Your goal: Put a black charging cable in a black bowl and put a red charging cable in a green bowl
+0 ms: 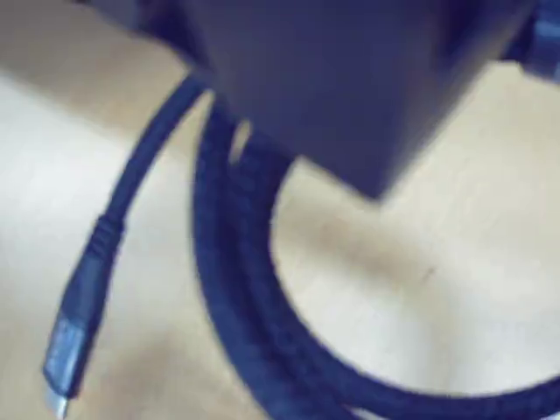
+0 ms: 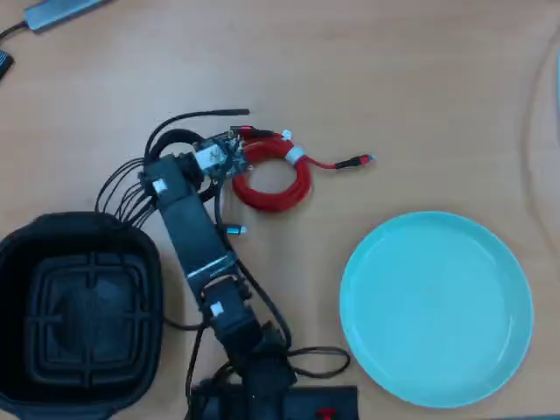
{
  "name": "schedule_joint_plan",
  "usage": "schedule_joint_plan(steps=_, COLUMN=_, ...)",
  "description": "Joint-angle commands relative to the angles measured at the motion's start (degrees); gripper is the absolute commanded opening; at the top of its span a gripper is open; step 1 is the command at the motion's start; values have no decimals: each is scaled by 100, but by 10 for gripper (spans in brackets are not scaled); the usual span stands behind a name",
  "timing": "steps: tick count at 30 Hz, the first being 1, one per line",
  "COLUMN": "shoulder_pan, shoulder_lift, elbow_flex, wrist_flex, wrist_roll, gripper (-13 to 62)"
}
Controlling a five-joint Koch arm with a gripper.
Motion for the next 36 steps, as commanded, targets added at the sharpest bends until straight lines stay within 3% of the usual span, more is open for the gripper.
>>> schedule_joint_plan(steps=1, shoulder_pan=-88, shoulder_lift=580, elbow_flex=-220, wrist_flex=9, wrist_roll=-97, gripper=-65)
schedule_joint_plan(steps=20, shoulder_pan=-519, shoulder_lift=2329, elbow_flex=-193, wrist_flex=-62, wrist_roll=-703, gripper=-64)
schedule_joint_plan(steps=31, shoulder_pan=-1995, shoulder_lift=3059, elbow_flex=62, wrist_flex=-299, wrist_roll=-1433, gripper=-64)
schedule_joint_plan(steps=36, shoulder_pan=-3226, shoulder_lift=3586, elbow_flex=132, wrist_flex=-782, wrist_roll=-1661, gripper=-64)
